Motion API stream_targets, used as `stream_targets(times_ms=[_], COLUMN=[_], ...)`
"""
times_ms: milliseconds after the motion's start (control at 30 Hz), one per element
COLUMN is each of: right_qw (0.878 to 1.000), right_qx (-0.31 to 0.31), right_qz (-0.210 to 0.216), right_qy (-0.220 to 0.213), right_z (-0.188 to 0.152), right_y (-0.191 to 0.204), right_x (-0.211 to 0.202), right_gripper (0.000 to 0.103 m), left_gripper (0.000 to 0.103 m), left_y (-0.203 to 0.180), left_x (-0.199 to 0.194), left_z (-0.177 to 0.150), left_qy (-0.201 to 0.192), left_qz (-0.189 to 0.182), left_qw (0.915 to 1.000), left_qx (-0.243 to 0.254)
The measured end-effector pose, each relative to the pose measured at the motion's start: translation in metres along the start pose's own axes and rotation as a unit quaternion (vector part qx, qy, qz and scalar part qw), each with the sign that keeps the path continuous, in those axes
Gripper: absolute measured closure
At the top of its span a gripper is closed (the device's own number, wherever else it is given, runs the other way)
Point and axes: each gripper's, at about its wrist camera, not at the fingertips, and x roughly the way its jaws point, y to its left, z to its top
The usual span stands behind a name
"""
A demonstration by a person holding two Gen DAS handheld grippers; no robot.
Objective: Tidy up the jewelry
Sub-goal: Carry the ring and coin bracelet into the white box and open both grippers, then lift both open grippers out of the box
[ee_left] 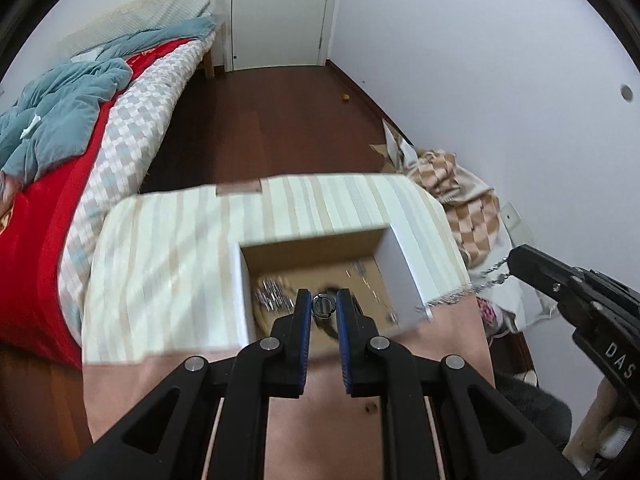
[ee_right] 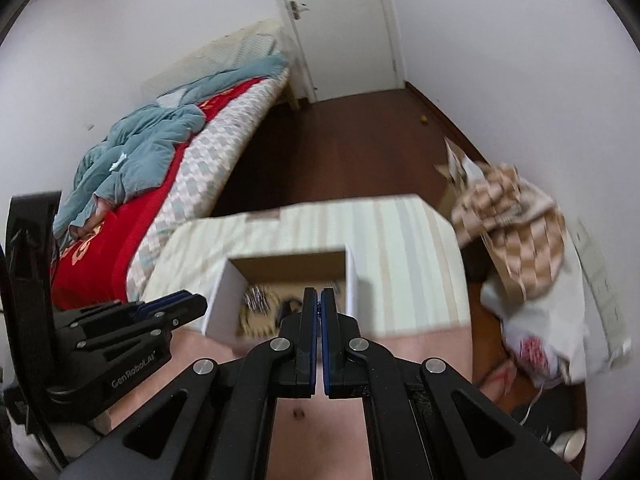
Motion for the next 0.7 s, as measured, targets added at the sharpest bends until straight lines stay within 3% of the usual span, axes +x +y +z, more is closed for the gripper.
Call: stream_targets(times_ms=[233, 367, 567, 667, 700], right_qw=[0.997, 0.993, 0.989, 0.987, 0.986], right_qx=[-0.027, -0.035, -0.04, -0.024, -0.022], right_qz=[0.014, 0.002, 0.0, 0.007, 0.004], right_qy=[0.07, 0.116, 0.14, 0.162, 0.165], right_z=[0.046, 0.045, 0.039, 0.036, 0.036], right_y=[0.014, 0.012, 0.007, 0.0, -0.002], right_x=[0.085, 0.136, 0.164, 0.168, 0.168], right_gripper=[0.101, 0.102, 0.101, 0.101, 0.1], left_gripper=[0.093, 0.093, 0.092, 0.079, 0.06], left_y=[0.032, 0.046, 0.051, 0.051, 0.051], left_x=[0.067, 0.098, 0.117, 0.11, 0.105], left_z=[0.03, 0.032, 0.038, 0.043, 0.045], left_qy=[0.08, 0.113, 0.142, 0.131, 0.124], left_qz=[-0.01, -0.019, -0.058, -0.06, -0.055], left_qw=[0.9967, 0.9931, 0.9862, 0.9872, 0.9884], left_qx=[-0.011, -0.027, -0.062, -0.068, -0.068])
